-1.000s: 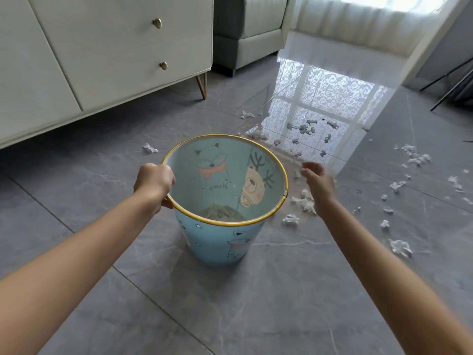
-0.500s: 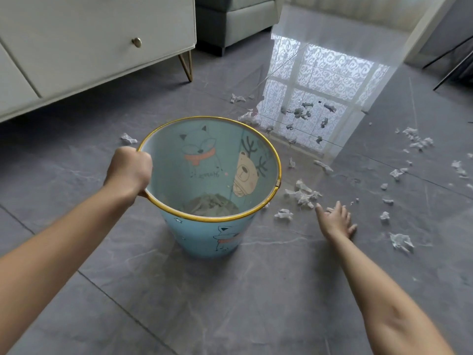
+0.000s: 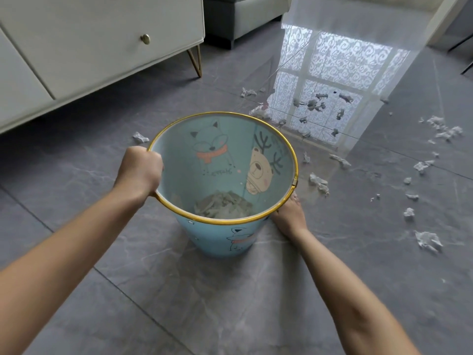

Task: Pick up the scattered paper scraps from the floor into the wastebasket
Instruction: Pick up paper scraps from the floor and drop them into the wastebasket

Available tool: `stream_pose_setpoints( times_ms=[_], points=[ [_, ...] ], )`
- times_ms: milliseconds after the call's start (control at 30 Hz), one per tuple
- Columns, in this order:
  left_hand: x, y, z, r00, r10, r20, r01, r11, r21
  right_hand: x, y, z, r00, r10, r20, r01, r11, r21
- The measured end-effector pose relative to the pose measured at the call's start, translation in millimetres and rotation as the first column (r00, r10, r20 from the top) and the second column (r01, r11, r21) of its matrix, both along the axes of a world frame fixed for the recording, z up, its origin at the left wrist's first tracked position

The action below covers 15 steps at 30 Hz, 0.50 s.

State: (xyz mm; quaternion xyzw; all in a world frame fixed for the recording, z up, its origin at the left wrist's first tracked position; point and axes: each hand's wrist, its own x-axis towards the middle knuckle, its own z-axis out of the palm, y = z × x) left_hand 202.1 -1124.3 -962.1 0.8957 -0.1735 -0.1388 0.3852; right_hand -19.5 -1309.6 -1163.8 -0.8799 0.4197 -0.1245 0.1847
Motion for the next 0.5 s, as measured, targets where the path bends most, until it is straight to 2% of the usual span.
stream_pose_setpoints(
  times_ms=[67, 167, 267, 400, 433, 500],
  points=[
    [4.2, -1.1, -3.5, 1.0, -0.013, -0.005, 0.013, 1.0, -0.008, -10.1, 0.6, -2.1, 0.99, -0.002, 0.143, 0.005, 1.0, -0.019],
    [8.7, -1.8, -6.9, 0.999, 0.01, -0.037, -0.01, 1.0, -0.013, -35.7, 0.8, -2.3, 0.998, 0.015, 0.059, -0.001, 0.976, -0.218],
    [10.1, -1.0, -8.4, 0.998, 0.01, -0.061, -0.011, 1.0, -0.019, -68.1, 5.2, -1.3, 0.997, -0.044, -0.06, 0.024, 0.952, -0.306],
    [8.1, 0.9, -6.2, 0.996, -0.018, -0.088, 0.016, 1.0, -0.021, -103.5, 8.0, 8.3, 0.95, -0.191, -0.245, 0.131, 0.962, -0.239],
    [5.8, 2.3, -4.8, 0.995, -0.029, -0.094, 0.027, 0.999, -0.023, -110.1, 8.8, 13.9, 0.94, -0.239, -0.244, 0.198, 0.963, -0.181],
    [-3.6, 7.7, 0.7, 0.992, -0.012, -0.124, 0.006, 0.999, -0.053, -117.4, 13.8, 32.5, 0.945, -0.32, -0.069, 0.316, 0.947, -0.053]
  ],
)
